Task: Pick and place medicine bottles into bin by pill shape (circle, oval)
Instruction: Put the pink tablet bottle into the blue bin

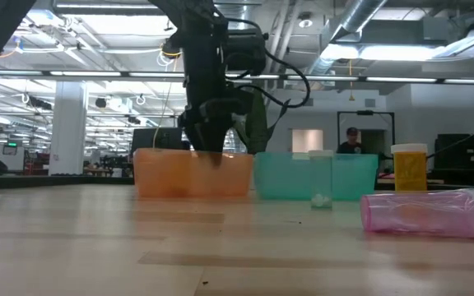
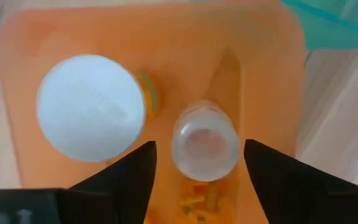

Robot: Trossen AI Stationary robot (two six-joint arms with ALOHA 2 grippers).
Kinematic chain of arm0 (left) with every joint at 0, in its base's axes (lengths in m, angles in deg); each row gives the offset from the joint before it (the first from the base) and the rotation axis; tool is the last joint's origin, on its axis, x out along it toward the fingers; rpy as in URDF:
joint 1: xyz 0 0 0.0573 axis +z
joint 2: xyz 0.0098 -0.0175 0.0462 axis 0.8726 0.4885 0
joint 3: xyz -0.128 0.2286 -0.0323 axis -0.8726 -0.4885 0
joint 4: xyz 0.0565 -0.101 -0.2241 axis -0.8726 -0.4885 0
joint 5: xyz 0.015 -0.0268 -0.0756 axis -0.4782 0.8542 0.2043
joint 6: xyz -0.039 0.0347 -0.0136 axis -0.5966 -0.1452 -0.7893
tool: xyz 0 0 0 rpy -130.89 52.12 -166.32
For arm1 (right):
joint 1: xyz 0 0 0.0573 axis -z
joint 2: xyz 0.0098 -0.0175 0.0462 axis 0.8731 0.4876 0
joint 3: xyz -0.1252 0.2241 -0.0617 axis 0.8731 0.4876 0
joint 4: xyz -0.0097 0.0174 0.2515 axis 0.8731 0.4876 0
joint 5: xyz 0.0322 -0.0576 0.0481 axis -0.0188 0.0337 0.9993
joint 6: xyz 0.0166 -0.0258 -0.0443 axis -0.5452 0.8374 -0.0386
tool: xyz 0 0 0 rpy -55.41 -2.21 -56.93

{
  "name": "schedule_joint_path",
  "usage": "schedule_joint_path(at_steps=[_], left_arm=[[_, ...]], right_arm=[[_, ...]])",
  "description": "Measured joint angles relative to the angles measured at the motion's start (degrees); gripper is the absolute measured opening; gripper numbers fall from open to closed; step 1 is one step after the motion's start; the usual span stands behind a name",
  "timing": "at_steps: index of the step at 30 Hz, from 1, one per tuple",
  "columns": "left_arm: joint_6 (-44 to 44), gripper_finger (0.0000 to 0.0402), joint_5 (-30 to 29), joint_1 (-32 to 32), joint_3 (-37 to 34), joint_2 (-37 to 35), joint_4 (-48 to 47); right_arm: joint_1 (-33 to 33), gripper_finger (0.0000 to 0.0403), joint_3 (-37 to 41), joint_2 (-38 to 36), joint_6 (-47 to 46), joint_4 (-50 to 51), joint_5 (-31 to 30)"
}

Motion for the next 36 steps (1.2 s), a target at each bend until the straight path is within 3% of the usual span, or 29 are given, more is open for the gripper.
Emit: schedule_joint_path(at_steps=[11, 21, 28, 36], left_arm=[[0.9, 0.0249, -0.6, 0.0, 8.8, -0.3, -8.1], [1.4, 0.0249, 0.5, -1.7, 25.3, -0.4, -19.3], [2.5, 0.0249, 5.1, -11.2, 34.1, -0.5, -15.2], [6.3, 0.0249, -0.1, -23.6, 34.0, 3.3, -8.5]], right_arm=[[0.0, 0.0249, 0.0, 0.0, 0.0, 0.9, 0.0], [0.0, 0.0249, 0.0, -0.7, -0.2, 5.2, 0.0], [0.0, 0.0249, 0.0, -2.0, -2.5, 14.9, 0.0], [0.0, 0.0249, 0.0, -4.0, -3.9, 20.0, 0.0]])
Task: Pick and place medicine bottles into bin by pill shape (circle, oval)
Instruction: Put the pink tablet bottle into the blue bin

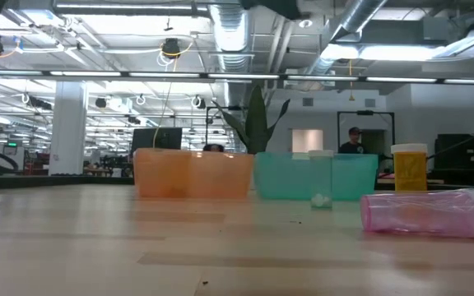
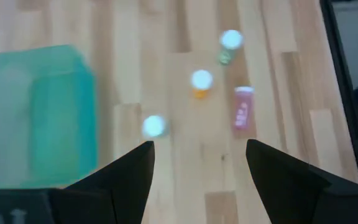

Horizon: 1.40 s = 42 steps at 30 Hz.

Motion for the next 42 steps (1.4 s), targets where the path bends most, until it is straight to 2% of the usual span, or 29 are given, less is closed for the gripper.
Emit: schedule_joint_path(at_steps=[2, 9, 16, 23, 30, 42], left_arm=[[0.8, 0.0249, 0.2, -1.5, 0.0, 2.3, 2.3], [0.8, 0.0249, 6.5, -3.4, -0.1, 12.0, 10.0], [0.6, 0.0249, 9.3, -3.4, -0.1, 17.3, 14.8], [1.0, 0.0249, 11.0, -3.8, -0.2, 18.9, 14.9], [1.7, 0.0249, 11.1, -4.0, 0.5, 19.2, 21.6], [2.8, 0.0249, 10.8, -3.8, 0.6, 19.2, 22.6]], right_arm=[[0.0, 0.0249, 0.0, -0.5, -0.1, 0.0, 0.0], [0.0, 0.0249, 0.0, -2.2, -0.1, 0.3, 0.0], [0.0, 0.0249, 0.0, -3.8, -0.6, 0.9, 0.0], [0.0, 0.0249, 0.0, -4.7, -1.1, 0.7, 0.0], [0.0, 0.0249, 0.0, -4.6, -1.1, 0.7, 0.0], [0.0, 0.0249, 0.0, -4.6, -1.1, 0.8, 0.0]])
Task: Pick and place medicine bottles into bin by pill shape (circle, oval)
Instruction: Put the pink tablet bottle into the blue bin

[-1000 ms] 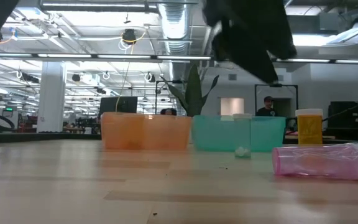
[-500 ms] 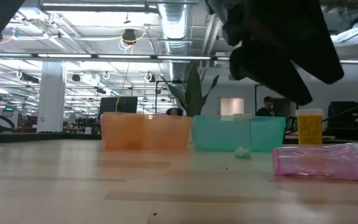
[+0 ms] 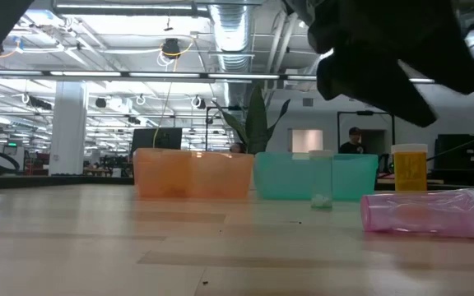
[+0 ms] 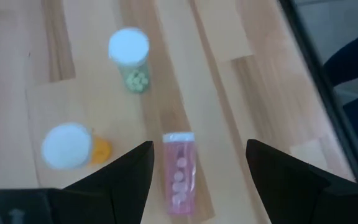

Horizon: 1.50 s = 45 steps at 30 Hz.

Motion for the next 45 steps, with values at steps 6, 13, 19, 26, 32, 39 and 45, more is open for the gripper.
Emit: schedule_joint_path(at_steps=[6, 13, 19, 26, 32, 39, 45], left_arm=[[0.0, 0.0249, 0.1, -0.2, 0.0, 0.0, 1.1], [-0.9, 0.0249, -1.0, -0.2, 0.1, 1.0, 3.9], [-1.7, 0.0249, -0.1, -0.2, 0.2, 2.6, 4.5], [1.5, 0.0249, -0.3, -0.1, 1.1, 3.8, 5.3], [3.7, 0.0249, -0.2, 0.3, 0.4, 4.0, 5.1], [2.9, 0.0249, 2.7, 0.4, 0.7, 7.0, 4.8], [4.0, 0.0249, 1.9, 0.7, 0.6, 6.6, 5.2]], right_arm=[[0.0, 0.0249, 0.0, 0.0, 0.1, 0.0, 0.0], [0.0, 0.0249, 0.0, 0.0, 0.1, 0.0, 0.0], [0.0, 0.0249, 0.0, 0.0, 0.0, 0.0, 0.0], [0.0, 0.0249, 0.0, 0.0, -0.1, -0.3, 0.0], [0.0, 0.0249, 0.0, 0.0, -0.5, -0.5, 0.0], [0.0, 0.0249, 0.0, 0.0, -0.7, -0.5, 0.0], [0.0, 0.0249, 0.0, 0.0, -1.4, -0.5, 0.0]])
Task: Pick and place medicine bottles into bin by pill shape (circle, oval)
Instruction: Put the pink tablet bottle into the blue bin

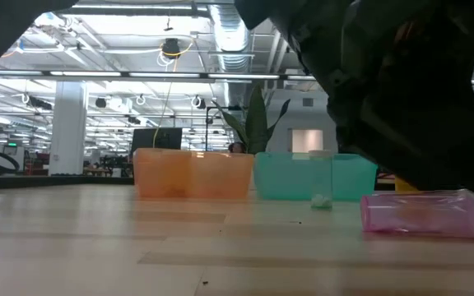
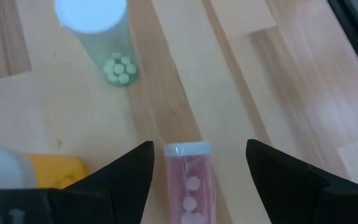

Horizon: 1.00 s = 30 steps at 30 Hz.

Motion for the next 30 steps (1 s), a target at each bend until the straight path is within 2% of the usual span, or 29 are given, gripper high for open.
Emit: schedule_joint_path(at_steps=[3, 13, 23, 27, 30], left_arm=[[0.1, 0.0243, 0.5, 0.2, -0.1, 0.0, 0.4], [0.8, 0.0172, 1.6, 0.4, -0.2, 0.0, 0.2], [-0.1, 0.0139, 1.0, 0.4, -0.2, 0.3, -0.1], [-2.5, 0.0122, 3.8, 0.5, -0.2, 0.8, 0.3], [-3.1, 0.0107, 2.9, 0.5, 0.0, 1.1, 0.2]], right_arm=[[0.0, 0.0249, 0.0, 0.0, -0.2, 0.0, 0.0], [0.0, 0.0249, 0.0, 0.0, -0.6, 0.0, 0.0], [0.0, 0.0249, 0.0, 0.0, -0.6, 0.0, 0.0], [0.0, 0.0249, 0.0, 0.0, -0.6, 0.0, -0.1], [0.0, 0.0249, 0.0, 0.0, -0.6, 0.0, -0.1]])
